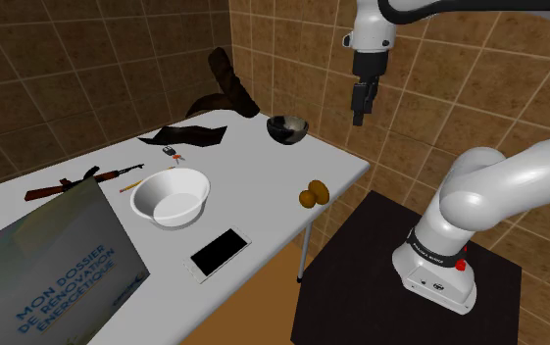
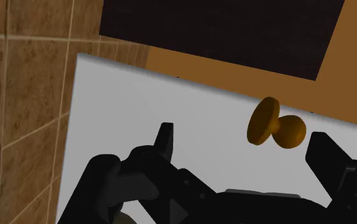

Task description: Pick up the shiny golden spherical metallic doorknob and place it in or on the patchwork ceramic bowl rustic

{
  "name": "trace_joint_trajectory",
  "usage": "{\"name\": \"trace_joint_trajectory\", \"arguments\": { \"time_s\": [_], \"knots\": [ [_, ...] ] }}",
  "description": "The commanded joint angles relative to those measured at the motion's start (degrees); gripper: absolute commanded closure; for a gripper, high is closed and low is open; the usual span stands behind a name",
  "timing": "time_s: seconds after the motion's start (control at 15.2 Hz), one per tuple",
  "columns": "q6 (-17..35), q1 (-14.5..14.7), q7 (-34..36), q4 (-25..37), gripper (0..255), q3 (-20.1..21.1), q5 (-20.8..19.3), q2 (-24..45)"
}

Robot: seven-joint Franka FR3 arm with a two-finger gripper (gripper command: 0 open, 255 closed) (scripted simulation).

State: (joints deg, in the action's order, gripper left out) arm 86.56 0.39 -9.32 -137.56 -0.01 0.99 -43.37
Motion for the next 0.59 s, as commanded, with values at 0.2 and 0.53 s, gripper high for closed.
{"name": "trace_joint_trajectory", "arguments": {
  "time_s": [0.2, 0.53],
  "knots": [
    [6.76, 2.84, -3.64, -4.77, 0, 1.33, 0.12, 0.19],
    [18.53, 7.73, -9.41, -11.95, 0, 3.64, 0.35, 1.74]
  ]
}}
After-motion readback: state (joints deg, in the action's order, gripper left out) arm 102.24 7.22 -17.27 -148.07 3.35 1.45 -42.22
